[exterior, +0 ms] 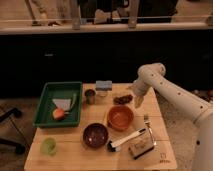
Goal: Place grapes in plastic cup
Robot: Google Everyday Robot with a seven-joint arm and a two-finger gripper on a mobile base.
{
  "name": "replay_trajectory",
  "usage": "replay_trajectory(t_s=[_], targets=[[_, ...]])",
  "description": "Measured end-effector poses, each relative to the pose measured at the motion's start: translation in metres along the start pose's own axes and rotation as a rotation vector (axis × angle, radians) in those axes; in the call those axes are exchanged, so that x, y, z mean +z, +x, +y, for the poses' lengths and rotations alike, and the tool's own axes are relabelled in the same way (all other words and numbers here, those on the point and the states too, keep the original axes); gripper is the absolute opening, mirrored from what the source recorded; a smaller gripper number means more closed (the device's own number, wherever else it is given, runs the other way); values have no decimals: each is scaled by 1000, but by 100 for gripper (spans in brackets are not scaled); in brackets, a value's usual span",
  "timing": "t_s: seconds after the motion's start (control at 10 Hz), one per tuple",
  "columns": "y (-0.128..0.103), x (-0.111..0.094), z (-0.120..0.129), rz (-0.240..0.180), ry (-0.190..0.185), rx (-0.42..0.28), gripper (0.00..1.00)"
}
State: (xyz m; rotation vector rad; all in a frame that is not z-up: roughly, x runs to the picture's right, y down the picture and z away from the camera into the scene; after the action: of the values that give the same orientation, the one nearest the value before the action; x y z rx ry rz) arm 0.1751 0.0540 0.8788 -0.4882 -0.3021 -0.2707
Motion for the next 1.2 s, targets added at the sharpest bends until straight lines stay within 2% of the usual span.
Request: replay_trajectory(t_s=[0.1, 0.3, 0.5, 0.7, 1.2], targets=[[7, 0, 3, 6, -7, 8, 80], [5, 8, 1, -2, -12, 4, 80], [13, 13, 5, -2, -21, 33, 80], [8, 19, 1, -8, -26, 11, 80], [17, 31, 4, -17, -39, 35, 80]])
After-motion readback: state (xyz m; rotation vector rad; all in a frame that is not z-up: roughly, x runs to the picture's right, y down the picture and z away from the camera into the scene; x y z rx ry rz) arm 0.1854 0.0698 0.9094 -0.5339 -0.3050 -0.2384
